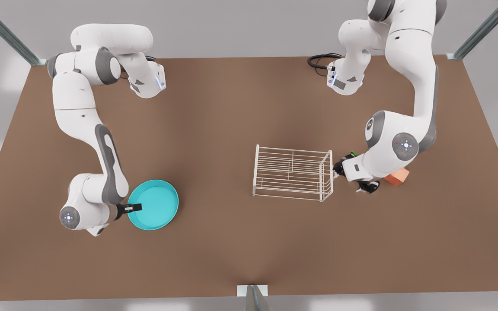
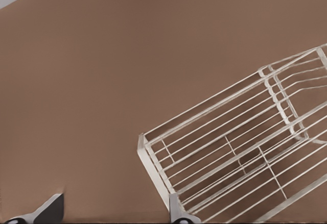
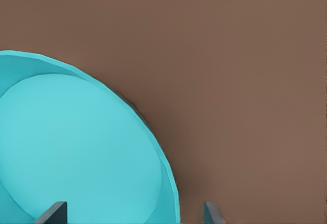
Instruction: Place the plate on the shelf with right arm and place the red button switch in the plate with left arm
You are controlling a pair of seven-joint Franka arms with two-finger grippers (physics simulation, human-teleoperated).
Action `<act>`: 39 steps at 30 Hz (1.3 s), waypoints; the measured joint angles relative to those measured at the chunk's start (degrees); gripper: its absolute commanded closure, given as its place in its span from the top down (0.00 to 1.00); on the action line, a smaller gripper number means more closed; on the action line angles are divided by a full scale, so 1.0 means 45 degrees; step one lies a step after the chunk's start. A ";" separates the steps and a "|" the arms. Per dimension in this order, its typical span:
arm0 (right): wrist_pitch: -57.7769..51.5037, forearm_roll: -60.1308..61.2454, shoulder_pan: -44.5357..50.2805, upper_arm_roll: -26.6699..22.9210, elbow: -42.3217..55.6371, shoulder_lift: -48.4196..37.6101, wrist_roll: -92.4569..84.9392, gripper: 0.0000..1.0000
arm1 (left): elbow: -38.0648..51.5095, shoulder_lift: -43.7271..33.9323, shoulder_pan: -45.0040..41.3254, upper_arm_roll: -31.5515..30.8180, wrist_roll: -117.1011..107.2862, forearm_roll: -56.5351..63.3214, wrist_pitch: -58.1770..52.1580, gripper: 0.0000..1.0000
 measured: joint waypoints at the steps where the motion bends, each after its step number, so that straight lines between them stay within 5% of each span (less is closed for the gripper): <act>1: 0.0121 0.0030 -0.0079 -0.0003 -0.0004 0.0072 -0.0201 0.99 | -0.0412 -0.0194 0.0119 0.0011 0.0462 0.0020 0.0093 1.00; 3: 0.0310 0.0104 -0.0137 -0.0004 -0.0007 0.0227 -0.0578 0.91 | -0.1514 -0.0956 0.0370 0.0046 0.1335 0.0028 0.0286 1.00; 5: 0.0439 0.0170 -0.0156 -0.0005 -0.0008 0.0319 -0.0919 0.68 | -0.3103 -0.1681 0.0525 0.0069 0.2141 0.0013 0.0797 1.00; 7: 0.0535 0.0200 -0.0150 -0.0004 0.0002 0.0381 -0.1221 0.57 | -0.4081 -0.1948 0.0731 0.0079 0.2927 -0.0128 0.1360 1.00; 11: 0.0654 0.0231 -0.0134 -0.0004 0.0011 0.0452 -0.1733 0.34 | -0.4556 -0.1580 0.1493 0.0117 0.4543 -0.0557 0.2347 1.00; 25: 0.0783 0.0234 -0.0151 -0.0005 0.0284 0.0152 -0.2848 0.24 | -0.6434 -0.0960 0.2502 0.0214 0.9000 -0.0485 0.5318 1.00; 39: -0.1192 0.0174 0.0904 0.0884 0.0403 -0.3106 -0.2252 0.24 | -0.7754 -0.0262 0.3283 0.0215 1.1712 0.0557 0.7403 1.00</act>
